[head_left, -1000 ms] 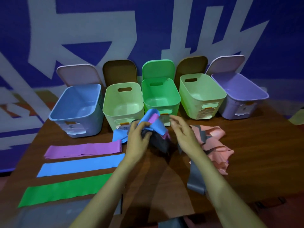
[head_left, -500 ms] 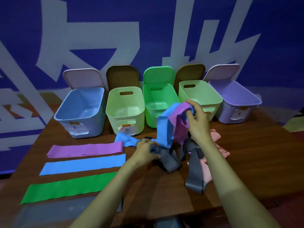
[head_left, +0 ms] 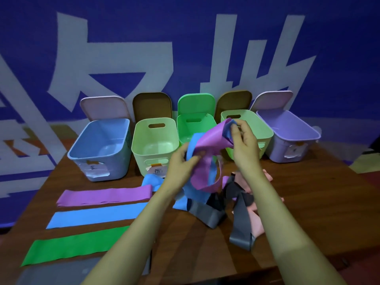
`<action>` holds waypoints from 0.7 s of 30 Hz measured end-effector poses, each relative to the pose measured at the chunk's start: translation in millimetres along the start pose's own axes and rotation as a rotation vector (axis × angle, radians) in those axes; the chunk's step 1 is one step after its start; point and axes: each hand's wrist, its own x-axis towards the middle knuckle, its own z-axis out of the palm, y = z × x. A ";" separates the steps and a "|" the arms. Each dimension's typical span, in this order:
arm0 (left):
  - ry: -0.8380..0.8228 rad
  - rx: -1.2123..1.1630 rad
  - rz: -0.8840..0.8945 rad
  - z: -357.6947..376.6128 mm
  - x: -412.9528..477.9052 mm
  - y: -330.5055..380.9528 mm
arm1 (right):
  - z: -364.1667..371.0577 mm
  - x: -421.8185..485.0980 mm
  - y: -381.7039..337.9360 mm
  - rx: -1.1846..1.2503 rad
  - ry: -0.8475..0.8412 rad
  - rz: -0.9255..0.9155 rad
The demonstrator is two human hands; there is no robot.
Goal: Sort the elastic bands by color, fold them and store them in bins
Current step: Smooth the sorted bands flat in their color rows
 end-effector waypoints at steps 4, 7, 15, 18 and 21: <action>-0.025 -0.070 -0.062 -17.3 7.8 15.9 | -7.1 1.3 11.3 -0.046 0.007 0.065; -0.195 0.466 -0.149 -27.8 3.3 14.5 | -6.4 -5.9 12.7 -0.071 -0.062 0.057; -0.065 0.014 -0.259 -4.4 -13.8 -7.7 | 16.7 -25.7 13.0 -0.093 -0.345 0.034; -0.044 0.066 -0.372 -7.2 -11.2 -22.0 | 18.4 -28.2 4.7 -0.016 -0.418 0.008; 0.095 0.079 -0.395 -9.2 -10.1 -31.9 | 17.7 -30.3 -2.5 0.108 -0.431 0.058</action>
